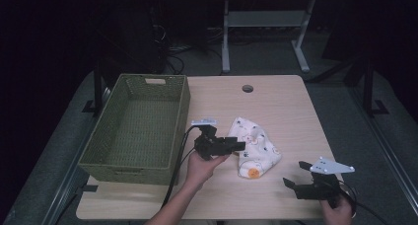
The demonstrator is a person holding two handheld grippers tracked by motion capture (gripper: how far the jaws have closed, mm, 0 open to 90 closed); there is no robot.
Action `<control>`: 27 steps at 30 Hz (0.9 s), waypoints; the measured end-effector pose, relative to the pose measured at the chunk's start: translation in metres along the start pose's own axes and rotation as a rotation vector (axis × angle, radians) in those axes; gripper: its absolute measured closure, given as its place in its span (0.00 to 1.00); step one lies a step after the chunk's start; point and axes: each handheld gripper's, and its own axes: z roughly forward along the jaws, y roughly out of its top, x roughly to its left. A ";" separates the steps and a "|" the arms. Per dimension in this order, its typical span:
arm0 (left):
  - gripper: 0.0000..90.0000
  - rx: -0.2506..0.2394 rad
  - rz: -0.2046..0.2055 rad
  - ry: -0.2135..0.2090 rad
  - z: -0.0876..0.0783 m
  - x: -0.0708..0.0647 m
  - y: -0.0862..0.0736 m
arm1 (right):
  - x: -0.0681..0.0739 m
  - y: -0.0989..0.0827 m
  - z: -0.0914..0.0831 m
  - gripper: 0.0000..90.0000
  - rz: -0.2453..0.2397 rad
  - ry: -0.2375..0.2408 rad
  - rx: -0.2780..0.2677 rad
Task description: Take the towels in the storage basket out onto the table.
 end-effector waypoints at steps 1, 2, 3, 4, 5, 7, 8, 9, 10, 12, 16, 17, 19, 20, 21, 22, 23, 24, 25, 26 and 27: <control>0.48 0.001 0.001 -0.002 -0.001 -0.001 -0.002 | 0.000 0.000 0.000 0.16 -0.001 0.000 -0.001; 0.48 0.003 0.005 -0.006 -0.003 -0.002 -0.004 | 0.000 0.000 0.000 0.16 -0.002 0.000 -0.001; 0.47 0.012 0.020 -0.003 -0.004 -0.003 -0.006 | 0.000 0.000 0.000 0.16 -0.002 0.000 -0.001; 0.47 0.013 0.039 0.005 -0.006 -0.005 -0.008 | 0.001 0.000 0.000 0.16 -0.001 0.000 0.000; 0.46 0.020 0.042 0.005 -0.008 -0.005 -0.011 | 0.001 0.000 0.000 0.16 -0.002 -0.001 0.001; 0.46 0.021 0.043 0.001 -0.011 -0.006 -0.016 | 0.001 0.001 0.000 0.16 -0.005 -0.003 0.001; 0.46 0.020 0.049 0.004 -0.013 -0.006 -0.018 | 0.001 0.001 0.000 0.16 -0.006 -0.004 0.001; 0.45 0.021 0.050 0.003 -0.014 -0.007 -0.020 | 0.001 0.001 0.000 0.16 -0.011 -0.003 0.000; 0.44 0.022 0.058 0.005 -0.015 -0.007 -0.022 | 0.001 0.001 0.000 0.16 -0.011 -0.004 0.002; 0.44 0.025 0.060 0.004 -0.018 -0.008 -0.027 | 0.002 0.001 0.000 0.16 -0.010 -0.004 0.004; 0.41 0.030 0.077 0.002 -0.024 -0.012 -0.034 | 0.002 0.001 0.001 0.16 -0.012 -0.006 0.006; 0.41 0.035 0.090 0.006 -0.026 -0.013 -0.036 | 0.002 0.001 0.001 0.16 -0.010 -0.006 0.006; 0.40 0.029 0.096 0.007 -0.030 -0.016 -0.039 | 0.002 0.001 0.001 0.16 -0.011 -0.007 0.005; 0.40 0.032 0.101 0.004 -0.032 -0.017 -0.040 | 0.002 0.001 0.001 0.16 -0.010 -0.008 0.007; 0.40 0.039 0.114 0.009 -0.034 -0.019 -0.042 | 0.002 0.001 0.001 0.16 -0.010 -0.009 0.008; 0.39 0.036 0.113 0.009 -0.035 -0.019 -0.043 | 0.002 0.001 0.001 0.16 -0.009 -0.008 0.010; 0.39 0.031 0.120 0.008 -0.036 -0.020 -0.045 | 0.002 0.001 0.001 0.16 -0.009 -0.008 0.009; 0.39 0.028 0.128 0.012 -0.038 -0.021 -0.047 | 0.002 0.001 0.001 0.16 -0.010 -0.009 0.010; 0.39 0.021 0.132 0.014 -0.039 -0.022 -0.049 | 0.002 0.000 0.001 0.16 -0.012 -0.010 0.010; 0.39 0.020 0.135 0.009 -0.040 -0.023 -0.051 | 0.002 0.001 0.001 0.16 -0.010 -0.009 0.011; 0.39 0.022 0.139 0.009 -0.041 -0.023 -0.054 | 0.002 0.001 0.001 0.16 -0.010 -0.009 0.011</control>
